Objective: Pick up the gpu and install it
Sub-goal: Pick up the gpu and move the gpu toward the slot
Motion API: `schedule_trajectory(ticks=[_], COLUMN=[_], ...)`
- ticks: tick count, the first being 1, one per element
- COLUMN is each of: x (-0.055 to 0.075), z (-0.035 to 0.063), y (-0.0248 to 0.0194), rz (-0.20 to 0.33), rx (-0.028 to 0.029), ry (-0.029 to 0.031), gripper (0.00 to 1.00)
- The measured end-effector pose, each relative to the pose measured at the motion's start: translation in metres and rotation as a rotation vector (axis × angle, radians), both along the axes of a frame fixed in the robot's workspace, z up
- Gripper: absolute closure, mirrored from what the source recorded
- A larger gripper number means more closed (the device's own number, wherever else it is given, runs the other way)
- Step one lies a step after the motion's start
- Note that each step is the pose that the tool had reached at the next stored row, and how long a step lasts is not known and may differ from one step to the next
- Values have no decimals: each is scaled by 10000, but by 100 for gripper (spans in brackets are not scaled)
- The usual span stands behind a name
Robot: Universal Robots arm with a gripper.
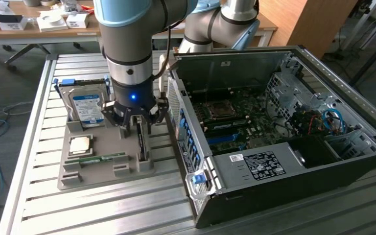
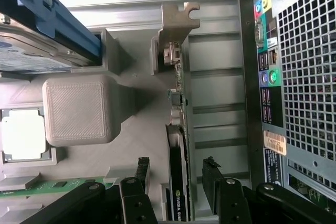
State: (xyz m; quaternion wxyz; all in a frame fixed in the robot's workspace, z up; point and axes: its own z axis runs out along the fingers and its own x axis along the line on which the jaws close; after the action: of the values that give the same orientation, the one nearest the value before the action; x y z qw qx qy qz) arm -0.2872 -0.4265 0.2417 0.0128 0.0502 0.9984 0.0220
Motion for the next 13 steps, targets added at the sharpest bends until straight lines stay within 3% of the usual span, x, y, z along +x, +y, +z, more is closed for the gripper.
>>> schedule_trajectory(ticks=[13], x=[5], z=[-62], y=[1], rz=[-2], rx=[-7], ry=[0], gripper=[47])
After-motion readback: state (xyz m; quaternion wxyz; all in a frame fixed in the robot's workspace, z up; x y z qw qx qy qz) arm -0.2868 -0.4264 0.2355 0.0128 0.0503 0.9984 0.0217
